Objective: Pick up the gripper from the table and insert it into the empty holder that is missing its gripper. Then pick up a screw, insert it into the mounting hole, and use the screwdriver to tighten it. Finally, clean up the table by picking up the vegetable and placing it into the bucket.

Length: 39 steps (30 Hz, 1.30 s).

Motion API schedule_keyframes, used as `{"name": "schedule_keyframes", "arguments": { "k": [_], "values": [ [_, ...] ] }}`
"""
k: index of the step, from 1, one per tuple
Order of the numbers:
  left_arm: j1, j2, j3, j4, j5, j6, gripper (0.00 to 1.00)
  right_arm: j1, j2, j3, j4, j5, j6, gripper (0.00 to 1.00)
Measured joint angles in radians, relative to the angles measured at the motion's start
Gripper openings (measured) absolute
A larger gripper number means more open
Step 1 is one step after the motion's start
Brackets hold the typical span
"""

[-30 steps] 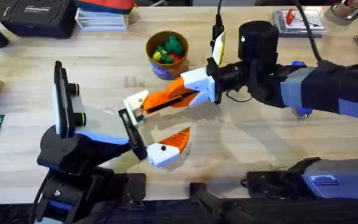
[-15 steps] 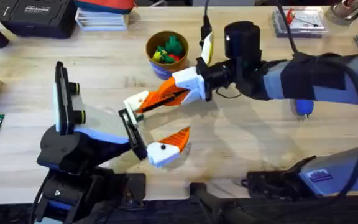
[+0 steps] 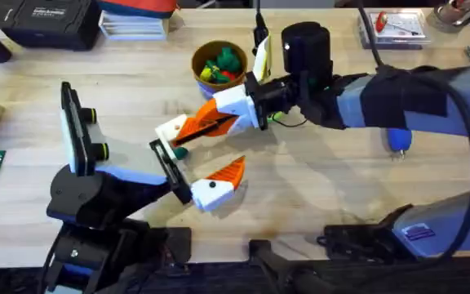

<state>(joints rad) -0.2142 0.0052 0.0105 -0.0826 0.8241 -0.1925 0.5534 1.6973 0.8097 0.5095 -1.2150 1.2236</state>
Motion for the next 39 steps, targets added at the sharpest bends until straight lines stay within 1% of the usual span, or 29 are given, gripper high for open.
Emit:
{"name": "schedule_keyframes", "arguments": {
  "k": [12, 22, 31, 39],
  "values": [
    [0.007, 0.0, 0.0, 0.0, -0.035, -0.017, 0.986, 0.025, 0.0, 0.008, 0.007, 0.121, 0.015, 0.008],
    [0.01, 0.0, 0.0, 0.0, -0.045, -0.034, 0.986, 0.038, 0.0, 0.009, 0.009, 0.162, 0.026, 0.008],
    [0.011, 0.003, 0.0, 0.0, -0.064, -0.044, 0.987, 0.054, -0.004, 0.012, 0.011, 0.227, 0.027, 0.008],
    [0.011, 0.003, 0.001, 0.0, -0.072, -0.048, 0.986, 0.058, -0.005, 0.012, 0.011, 0.242, 0.027, 0.008]
  ]
}}
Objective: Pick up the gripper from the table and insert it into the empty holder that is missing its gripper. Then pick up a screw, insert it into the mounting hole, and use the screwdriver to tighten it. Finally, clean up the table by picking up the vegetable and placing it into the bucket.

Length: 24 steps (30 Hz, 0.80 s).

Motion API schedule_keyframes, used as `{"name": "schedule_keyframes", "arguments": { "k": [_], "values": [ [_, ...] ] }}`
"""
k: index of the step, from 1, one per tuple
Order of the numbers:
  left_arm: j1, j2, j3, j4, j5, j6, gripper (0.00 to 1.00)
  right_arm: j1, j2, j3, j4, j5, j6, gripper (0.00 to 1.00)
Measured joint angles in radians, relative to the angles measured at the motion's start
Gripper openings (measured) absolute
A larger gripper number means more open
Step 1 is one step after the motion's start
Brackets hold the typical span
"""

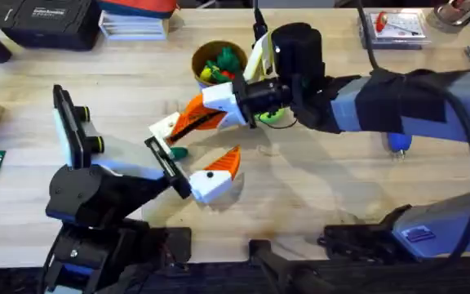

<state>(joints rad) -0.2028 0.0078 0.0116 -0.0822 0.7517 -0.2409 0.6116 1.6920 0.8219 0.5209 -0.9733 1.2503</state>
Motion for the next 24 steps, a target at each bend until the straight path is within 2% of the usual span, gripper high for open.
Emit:
{"name": "schedule_keyframes", "arguments": {
  "k": [4, 14, 18, 24],
  "values": [
    [0.0, 0.0, 0.0, 0.0, -0.001, 0.0, 0.986, 0.0, 0.0, 0.0, 0.0, -0.002, 0.0, 0.011],
    [0.0, 0.0, 0.001, 0.0, 0.004, 0.002, 0.987, 0.0, 0.0, 0.0, -0.002, -0.002, -0.021, 0.151],
    [-0.004, 0.0, 0.002, -0.003, 0.033, 0.01, 0.987, 0.0, 0.0, 0.0, -0.002, -0.009, -0.028, 0.174],
    [-0.015, -0.001, 0.003, -0.005, 0.083, 0.035, 0.987, -0.026, 0.005, 0.0, -0.007, -0.05, -0.046, 0.339]
  ]
}}
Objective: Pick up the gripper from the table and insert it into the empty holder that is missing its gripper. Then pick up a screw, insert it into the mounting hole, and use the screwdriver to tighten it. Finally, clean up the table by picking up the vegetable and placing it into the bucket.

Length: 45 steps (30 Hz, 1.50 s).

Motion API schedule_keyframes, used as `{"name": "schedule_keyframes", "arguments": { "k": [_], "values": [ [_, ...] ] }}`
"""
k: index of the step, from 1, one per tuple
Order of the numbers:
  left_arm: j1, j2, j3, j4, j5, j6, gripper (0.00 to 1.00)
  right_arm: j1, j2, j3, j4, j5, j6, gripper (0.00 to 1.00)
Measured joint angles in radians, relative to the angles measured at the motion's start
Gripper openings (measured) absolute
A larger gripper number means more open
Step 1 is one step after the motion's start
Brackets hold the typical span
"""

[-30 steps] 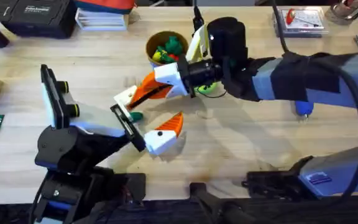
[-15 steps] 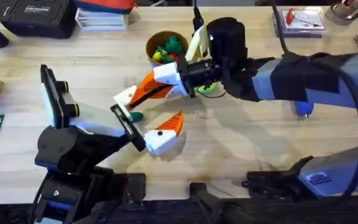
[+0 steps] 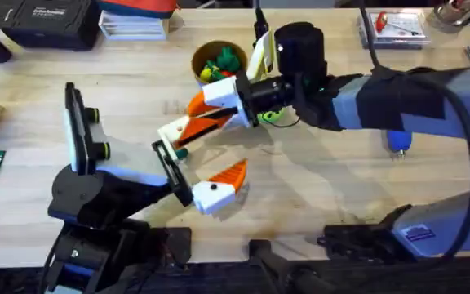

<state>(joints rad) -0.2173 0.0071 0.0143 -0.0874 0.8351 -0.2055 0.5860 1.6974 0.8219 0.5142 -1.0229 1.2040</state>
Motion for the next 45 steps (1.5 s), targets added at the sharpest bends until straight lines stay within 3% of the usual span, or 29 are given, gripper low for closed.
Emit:
{"name": "schedule_keyframes", "arguments": {
  "k": [7, 8, 11, 12, 22, 26, 31, 38, 42, 45],
  "values": [
    [-0.016, 0.0, 0.0, -0.006, 0.064, 0.004, 0.987, -0.009, 0.002, 0.0, 0.002, -0.008, 0.0, 0.478],
    [-0.016, 0.0, 0.0, -0.006, 0.067, 0.004, 0.987, -0.009, 0.002, 0.0, 0.003, -0.01, -0.001, 0.54],
    [-0.016, 0.0, 0.0, -0.006, 0.072, 0.004, 0.987, -0.009, 0.002, 0.0, 0.003, -0.01, -0.02, 0.93],
    [-0.016, 0.0, 0.0, -0.006, 0.074, 0.004, 0.985, -0.011, 0.002, 0.0, 0.003, -0.009, -0.031, 0.976],
    [-0.016, 0.0, 0.0, -0.007, 0.086, 0.007, 0.985, -0.114, 0.002, 0.025, -0.03, 0.067, -0.191, 0.993],
    [-0.016, 0.0, 0.0, -0.007, 0.086, 0.007, 0.985, -0.172, 0.002, 0.085, -0.18, 0.107, -0.294, 0.994],
    [-0.016, 0.0, 0.0, -0.007, 0.086, 0.007, 0.985, -0.22, -0.028, 0.178, -0.487, 0.206, -0.466, 0.994],
    [-0.016, 0.0, 0.0, -0.007, 0.086, 0.007, 0.985, -0.214, -0.154, 0.331, -0.852, 0.487, -0.704, 0.995],
    [-0.016, 0.0, 0.0, -0.007, 0.086, 0.007, 0.985, -0.188, -0.216, 0.351, -0.936, 0.686, -0.778, 0.995],
    [-0.016, 0.0, 0.0, -0.007, 0.086, 0.007, 0.985, -0.177, -0.224, 0.353, -0.986, 0.768, -0.823, 0.995]
  ]
}}
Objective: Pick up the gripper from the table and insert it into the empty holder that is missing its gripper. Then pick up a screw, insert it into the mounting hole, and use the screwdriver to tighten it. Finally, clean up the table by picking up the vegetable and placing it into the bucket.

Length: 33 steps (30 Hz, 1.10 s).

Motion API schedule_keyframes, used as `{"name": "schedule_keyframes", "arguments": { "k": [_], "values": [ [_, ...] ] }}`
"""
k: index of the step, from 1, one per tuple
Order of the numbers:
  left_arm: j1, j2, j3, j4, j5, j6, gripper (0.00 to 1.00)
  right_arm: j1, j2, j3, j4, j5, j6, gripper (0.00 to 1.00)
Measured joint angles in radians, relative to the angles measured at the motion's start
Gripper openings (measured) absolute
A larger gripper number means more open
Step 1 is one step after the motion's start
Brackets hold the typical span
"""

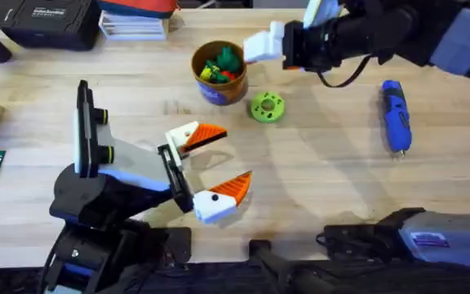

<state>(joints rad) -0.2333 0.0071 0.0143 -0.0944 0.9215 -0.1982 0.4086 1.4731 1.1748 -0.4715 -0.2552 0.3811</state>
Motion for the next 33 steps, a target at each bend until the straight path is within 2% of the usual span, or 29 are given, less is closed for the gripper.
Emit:
{"name": "schedule_keyframes", "arguments": {
  "k": [10, 17, 20, 22, 24, 33],
  "values": [
    [0.0, 0.0, 0.0, 0.0, 0.0, 0.0, 0.986, 0.007, 0.008, 0.0, -0.061, 0.083, -0.111, 0.994],
    [0.0, 0.0, 0.0, 0.0, 0.0, 0.0, 0.985, 0.101, 0.033, 0.0, -0.219, 0.23, -0.199, 0.953],
    [0.0, 0.0, 0.0, 0.0, 0.0, 0.0, 0.985, 0.141, 0.078, 0.0, -0.249, 0.297, -0.218, 0.838],
    [0.0, 0.0, 0.0, 0.0, 0.0, 0.0, 0.985, 0.157, 0.107, 0.0, -0.234, 0.325, -0.232, 0.692],
    [0.0, 0.0, 0.0, 0.0, 0.0, 0.0, 0.985, 0.168, 0.13, 0.0, -0.208, 0.342, -0.233, 0.586],
    [0.0, 0.0, 0.0, 0.0, 0.0, 0.0, 0.985, 0.204, 0.221, 0.0, -0.204, 0.369, -0.245, 0.404]
  ]
}}
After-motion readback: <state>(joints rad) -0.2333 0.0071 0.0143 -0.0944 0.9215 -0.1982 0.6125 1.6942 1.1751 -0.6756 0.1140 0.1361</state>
